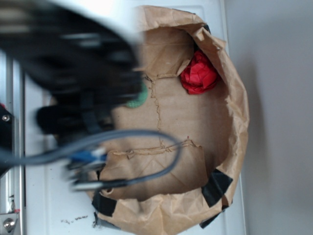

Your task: Grab the green ball.

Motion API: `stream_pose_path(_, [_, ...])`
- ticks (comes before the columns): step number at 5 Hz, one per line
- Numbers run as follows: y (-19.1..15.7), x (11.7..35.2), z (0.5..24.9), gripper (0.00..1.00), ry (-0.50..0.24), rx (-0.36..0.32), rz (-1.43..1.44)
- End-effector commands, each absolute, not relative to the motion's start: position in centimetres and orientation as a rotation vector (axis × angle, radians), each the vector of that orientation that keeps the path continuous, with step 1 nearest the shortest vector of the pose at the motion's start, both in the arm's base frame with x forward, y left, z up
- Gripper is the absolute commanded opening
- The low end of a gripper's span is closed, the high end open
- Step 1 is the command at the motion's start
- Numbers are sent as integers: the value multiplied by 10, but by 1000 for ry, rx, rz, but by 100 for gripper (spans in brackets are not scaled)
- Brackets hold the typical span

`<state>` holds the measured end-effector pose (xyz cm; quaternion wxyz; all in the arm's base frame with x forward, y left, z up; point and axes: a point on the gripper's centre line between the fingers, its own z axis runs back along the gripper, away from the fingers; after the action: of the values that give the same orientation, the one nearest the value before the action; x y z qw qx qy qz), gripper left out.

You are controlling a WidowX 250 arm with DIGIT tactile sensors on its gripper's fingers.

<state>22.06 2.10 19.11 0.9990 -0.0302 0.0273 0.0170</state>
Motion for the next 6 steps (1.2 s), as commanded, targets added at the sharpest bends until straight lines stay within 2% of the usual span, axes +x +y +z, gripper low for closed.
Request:
stream_pose_path(1, [46,295,135,100,51,69,-83])
stream_pose_path(3, [46,295,135,100,51,69,-83])
stream_pose_path(4, [48,294,98,100,5,105,-101])
stream_pose_path(5, [45,283,74,100,-1,96,-134])
stream_pose_path(6, [41,280,65,100,-76,39,-212])
